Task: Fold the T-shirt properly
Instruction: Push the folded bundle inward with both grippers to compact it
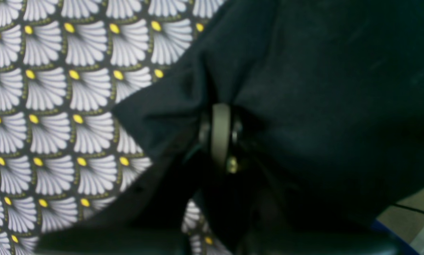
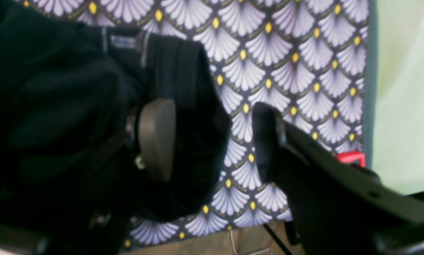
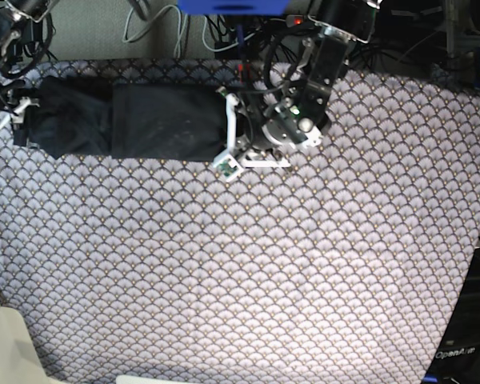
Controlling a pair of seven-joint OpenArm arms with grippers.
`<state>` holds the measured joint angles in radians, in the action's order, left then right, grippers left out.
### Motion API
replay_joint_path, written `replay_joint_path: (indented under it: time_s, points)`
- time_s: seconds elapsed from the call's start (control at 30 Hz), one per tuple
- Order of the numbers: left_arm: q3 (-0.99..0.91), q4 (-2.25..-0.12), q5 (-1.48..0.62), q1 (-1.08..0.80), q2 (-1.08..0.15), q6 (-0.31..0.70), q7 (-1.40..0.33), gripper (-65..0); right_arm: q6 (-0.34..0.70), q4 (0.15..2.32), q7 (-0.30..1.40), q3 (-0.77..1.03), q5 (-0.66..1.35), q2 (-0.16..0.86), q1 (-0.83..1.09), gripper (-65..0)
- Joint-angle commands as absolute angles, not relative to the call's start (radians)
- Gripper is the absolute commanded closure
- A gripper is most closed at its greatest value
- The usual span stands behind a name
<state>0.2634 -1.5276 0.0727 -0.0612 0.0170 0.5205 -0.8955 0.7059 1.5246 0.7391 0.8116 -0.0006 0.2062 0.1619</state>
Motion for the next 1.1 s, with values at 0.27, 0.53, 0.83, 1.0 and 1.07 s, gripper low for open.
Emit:
replay_joint_path:
  time_s: [0.27,0.53,0.83,1.0,1.07]
  points:
    - [0.257,-1.523,0.142,-0.073,0.005,0.506,-0.989,0.0,0.698,1.484,0.716,0.820,0.007,0.196,0.159,-36.0]
    - [0.255,-1.583,0.142,-0.088,-0.008,0.506,-0.990,0.0,0.698,1.483,0.717,0.819,0.007,0.170,0.159,-35.3]
    - [0.254,-1.604,0.142,-0.090,-0.015,0.506,-0.990,0.0,0.698,1.483,0.717,0.809,0.007,0.154,0.157,-4.8]
    - [0.219,-1.606,0.142,-0.087,-0.008,0.506,-0.990,0.0,0.698,1.491,0.716,0.796,0.007,0.150,0.157,0.0]
    - [0.182,-1.627,0.137,-0.085,-0.007,0.506,-0.990,0.0,0.698,1.527,0.716,0.782,0.007,0.150,0.166,0.0]
